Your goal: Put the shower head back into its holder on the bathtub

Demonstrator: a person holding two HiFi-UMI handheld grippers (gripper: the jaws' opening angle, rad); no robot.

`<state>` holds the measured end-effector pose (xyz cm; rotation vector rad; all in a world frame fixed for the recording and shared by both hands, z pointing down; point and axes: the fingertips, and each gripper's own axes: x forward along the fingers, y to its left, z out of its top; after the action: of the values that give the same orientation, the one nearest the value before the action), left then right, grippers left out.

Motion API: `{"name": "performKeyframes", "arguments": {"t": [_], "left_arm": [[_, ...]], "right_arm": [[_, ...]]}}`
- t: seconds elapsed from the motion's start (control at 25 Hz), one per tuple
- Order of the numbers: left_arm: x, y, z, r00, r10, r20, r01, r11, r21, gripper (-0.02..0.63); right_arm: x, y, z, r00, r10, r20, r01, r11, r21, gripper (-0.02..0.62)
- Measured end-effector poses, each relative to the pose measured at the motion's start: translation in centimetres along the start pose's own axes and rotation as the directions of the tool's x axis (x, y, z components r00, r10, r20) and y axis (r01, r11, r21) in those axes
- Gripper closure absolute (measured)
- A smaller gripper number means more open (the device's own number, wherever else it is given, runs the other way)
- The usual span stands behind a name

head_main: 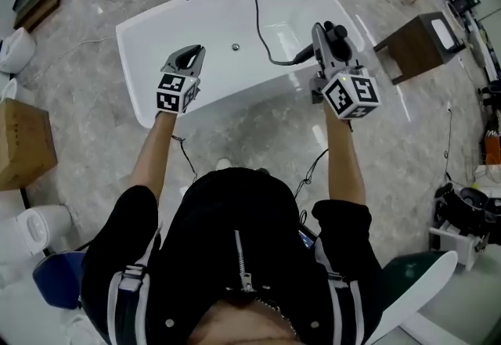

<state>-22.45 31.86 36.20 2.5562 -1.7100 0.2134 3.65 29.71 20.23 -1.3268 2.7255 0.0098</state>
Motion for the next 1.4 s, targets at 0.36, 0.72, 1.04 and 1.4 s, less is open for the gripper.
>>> {"name": "performKeyframes", "arguments": {"t": [0.36, 0.72, 1.04, 1.4], "left_arm": [[1.3, -1.6, -2.9, 0.994, -0.095, -0.053, 0.095, 0.995, -0.007, 0.437], [3.6, -2.9, -6.0, 0.982, -0.150, -0.116, 0.150, 0.989, -0.007, 0.347], [6.8, -5.4, -9.5, 0.956, -0.219, -0.195, 0.218, 0.976, -0.029, 0.321], [14.8, -11.2, -10.3, 0.909, -0.331, -0.254, 0.354, 0.934, 0.048, 0.316]], "right_arm": [[-0.4, -1.3, 0.4, 0.999, -0.031, 0.016, 0.030, 0.999, 0.041, 0.482], [-0.7, -1.9, 1.0, 0.998, -0.053, 0.032, 0.051, 0.996, 0.076, 0.482], [-0.2, -3.4, 2.3, 0.997, -0.061, 0.037, 0.059, 0.997, 0.059, 0.482], [1.0, -7.3, 3.9, 0.997, -0.004, 0.078, -0.005, 0.993, 0.114, 0.482]]}}
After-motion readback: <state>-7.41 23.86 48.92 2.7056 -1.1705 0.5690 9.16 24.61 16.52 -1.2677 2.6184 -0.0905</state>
